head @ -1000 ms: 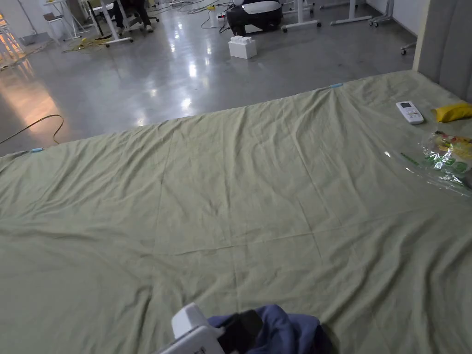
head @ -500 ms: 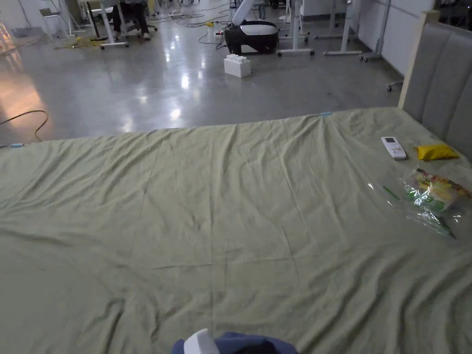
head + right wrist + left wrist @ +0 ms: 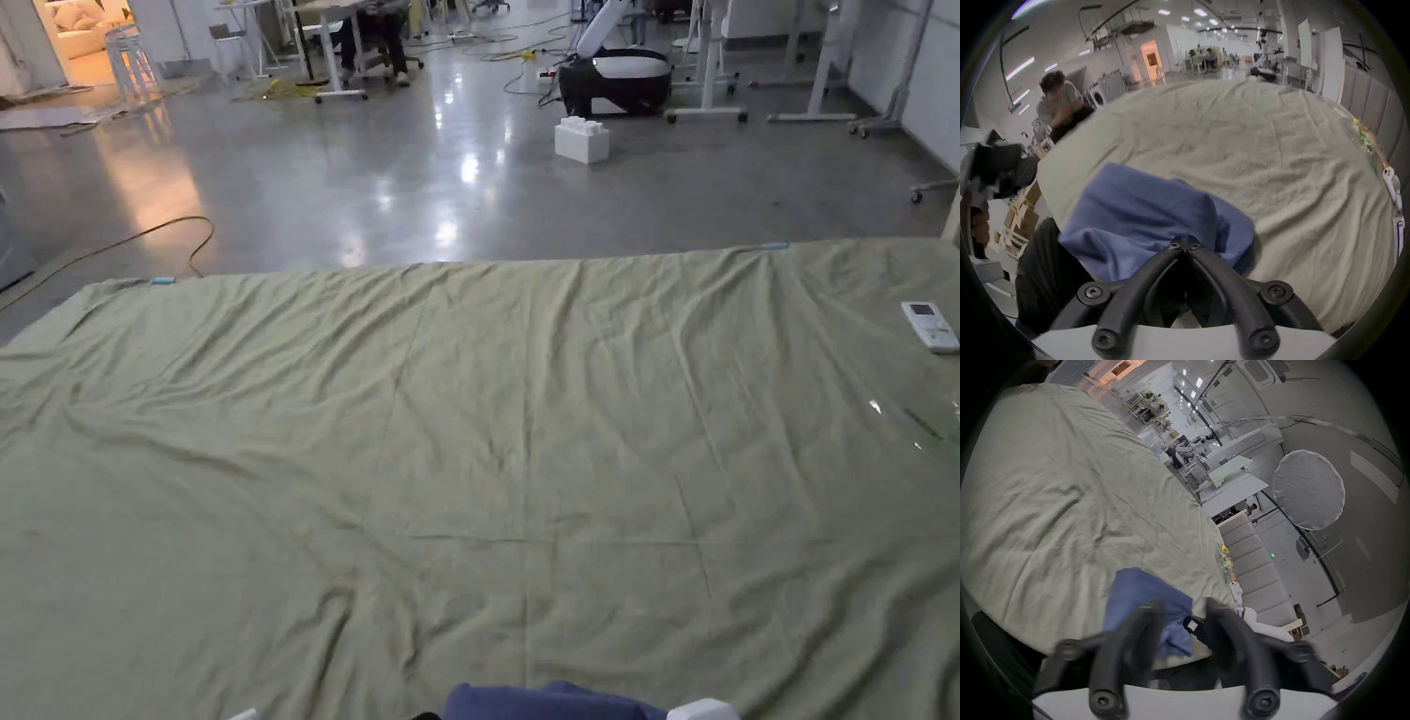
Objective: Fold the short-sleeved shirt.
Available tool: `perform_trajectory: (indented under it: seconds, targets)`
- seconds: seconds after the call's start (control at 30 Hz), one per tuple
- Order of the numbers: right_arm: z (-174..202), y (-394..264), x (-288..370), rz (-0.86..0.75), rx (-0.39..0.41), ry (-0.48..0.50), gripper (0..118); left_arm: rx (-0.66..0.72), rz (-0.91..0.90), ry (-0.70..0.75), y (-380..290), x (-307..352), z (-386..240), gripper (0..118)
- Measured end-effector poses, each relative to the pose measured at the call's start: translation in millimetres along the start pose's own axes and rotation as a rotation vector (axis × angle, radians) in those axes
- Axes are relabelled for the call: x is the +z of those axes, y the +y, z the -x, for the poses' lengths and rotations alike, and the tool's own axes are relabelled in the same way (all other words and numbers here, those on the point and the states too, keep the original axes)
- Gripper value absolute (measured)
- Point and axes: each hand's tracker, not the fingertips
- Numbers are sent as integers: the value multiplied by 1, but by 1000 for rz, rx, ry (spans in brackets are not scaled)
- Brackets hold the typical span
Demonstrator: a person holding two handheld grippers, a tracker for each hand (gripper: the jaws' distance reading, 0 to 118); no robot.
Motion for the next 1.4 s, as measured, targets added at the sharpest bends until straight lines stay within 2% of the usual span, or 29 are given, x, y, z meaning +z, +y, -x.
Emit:
perform_trajectory:
  seconds: [0.03,0.07,0.13,0.27,0.33,0.47,0.53,0.57,0.6,0.67,0.7,0.8,0.83,0.93,1.0,1.03,1.1,1.2,1.27,1.33,1.4]
  targets:
    - [-4,-3,-14,74,-34,-7,0,27,10,34,3,-4,8,87]
    - [-6,-8,-23,144,-42,-57,0,43,7,79,4,-8,16,95]
    - [-5,-11,-18,78,-11,-43,0,61,31,73,11,-17,36,96]
    - [-1,-7,-19,102,8,-62,0,74,140,45,16,-49,66,96]
    - [-1,-7,-18,102,11,-63,0,35,200,64,15,-68,69,96]
    - [-7,-11,-16,84,-45,-40,0,-121,330,-63,5,-101,64,96]
    - [-7,-14,-16,75,-53,-40,0,-105,421,-28,1,-120,64,96]
    - [-6,-15,-16,71,-50,-42,0,-78,457,-6,-1,-127,65,95]
    - [-5,-15,-16,68,-38,-46,0,-74,426,-11,-1,-128,61,89]
    - [-4,-15,-17,66,-36,-52,0,-43,401,-23,2,-129,56,56]
    - [-5,-16,-17,64,-37,-53,0,-47,397,24,3,-129,54,46]
    - [-4,-19,-14,44,-38,-47,0,-176,413,88,1,-127,43,43]
    - [0,-19,-13,36,-4,-59,0,-185,407,87,0,-125,38,43]
    - [18,-11,-5,31,88,-103,0,-103,381,46,13,-112,32,41]
    - [25,-8,12,-76,45,-24,0,-117,330,-6,30,-85,30,41]
    - [27,-8,22,-110,8,55,0,-127,307,6,44,-66,32,41]
    - [34,-9,35,-141,-25,128,0,-123,265,51,78,-25,47,41]
    - [45,-15,42,-104,-65,175,0,-130,206,249,130,34,81,41]
    - [47,-24,41,-53,-133,216,0,-126,173,412,167,68,107,41]
    - [47,-32,36,12,-210,215,0,-68,175,479,198,91,134,41]
    - [46,-40,33,21,-219,195,0,-47,143,534,217,100,154,41]
